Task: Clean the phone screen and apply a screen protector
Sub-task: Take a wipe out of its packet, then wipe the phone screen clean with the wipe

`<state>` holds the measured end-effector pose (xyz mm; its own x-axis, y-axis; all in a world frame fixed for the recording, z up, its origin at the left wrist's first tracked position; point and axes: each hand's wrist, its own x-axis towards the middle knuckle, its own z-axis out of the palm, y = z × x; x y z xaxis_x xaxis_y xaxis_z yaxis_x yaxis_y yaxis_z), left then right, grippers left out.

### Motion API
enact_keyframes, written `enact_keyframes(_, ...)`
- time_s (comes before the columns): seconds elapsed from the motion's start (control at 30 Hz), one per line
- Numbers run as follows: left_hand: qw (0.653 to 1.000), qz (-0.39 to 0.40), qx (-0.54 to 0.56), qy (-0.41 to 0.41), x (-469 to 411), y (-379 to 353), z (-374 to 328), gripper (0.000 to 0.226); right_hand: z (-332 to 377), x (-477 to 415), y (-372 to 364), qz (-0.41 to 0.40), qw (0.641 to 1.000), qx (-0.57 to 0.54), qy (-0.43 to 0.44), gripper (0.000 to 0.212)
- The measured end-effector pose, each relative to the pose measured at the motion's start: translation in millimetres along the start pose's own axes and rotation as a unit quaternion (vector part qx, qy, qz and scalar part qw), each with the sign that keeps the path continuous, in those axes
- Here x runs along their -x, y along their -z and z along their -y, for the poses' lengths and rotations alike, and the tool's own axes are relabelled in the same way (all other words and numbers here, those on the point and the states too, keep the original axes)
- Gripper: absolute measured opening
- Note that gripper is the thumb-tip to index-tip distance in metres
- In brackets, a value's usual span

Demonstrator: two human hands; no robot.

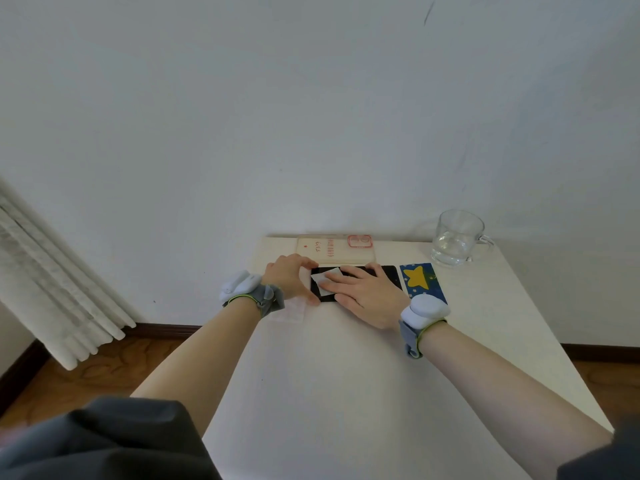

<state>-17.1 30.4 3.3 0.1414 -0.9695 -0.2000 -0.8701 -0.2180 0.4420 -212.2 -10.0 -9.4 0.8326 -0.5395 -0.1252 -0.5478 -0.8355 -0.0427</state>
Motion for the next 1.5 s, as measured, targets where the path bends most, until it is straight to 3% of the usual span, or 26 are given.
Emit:
enact_keyframes(0.13,1.000,-0.006,-0.002,0.003,-0.1,0.6,-3.1,0.077,6.2,-9.5,-7.2,0.020,0.999,-0.018,-0.038,0.051)
enact_keyframes(0.47,0.999,-0.008,-0.040,-0.003,-3.5,0.1,-1.9,0.078,9.9,-6.7,-2.4,0.015,0.998,-0.056,-0.038,0.045)
enact_keyframes(0.9,1.000,-0.016,-0.017,0.001,-2.3,-2.1,1.1,0.079,25.9,-17.4,-0.5,-0.046,0.998,0.002,-0.035,0.042)
enact_keyframes(1.0,1.000,-0.014,-0.021,0.000,-2.8,-1.9,0.0,0.078,26.4,-25.3,2.5,-0.099,0.993,-0.046,-0.042,0.036)
enact_keyframes(1.13,0.999,-0.014,-0.032,0.000,-1.5,2.1,-2.9,0.076,20.2,-34.2,7.5,-0.162,0.962,-0.206,-0.082,0.038)
enact_keyframes(1.27,0.999,-0.017,-0.031,-0.006,-2.9,2.0,-1.5,0.076,22.5,-40.6,8.1,-0.122,0.963,-0.225,-0.081,0.027)
enact_keyframes(1.5,0.999,-0.017,-0.025,-0.009,-4.2,-0.4,-0.4,0.077,24.3,-48.9,12.0,-0.093,0.967,-0.189,-0.142,0.031)
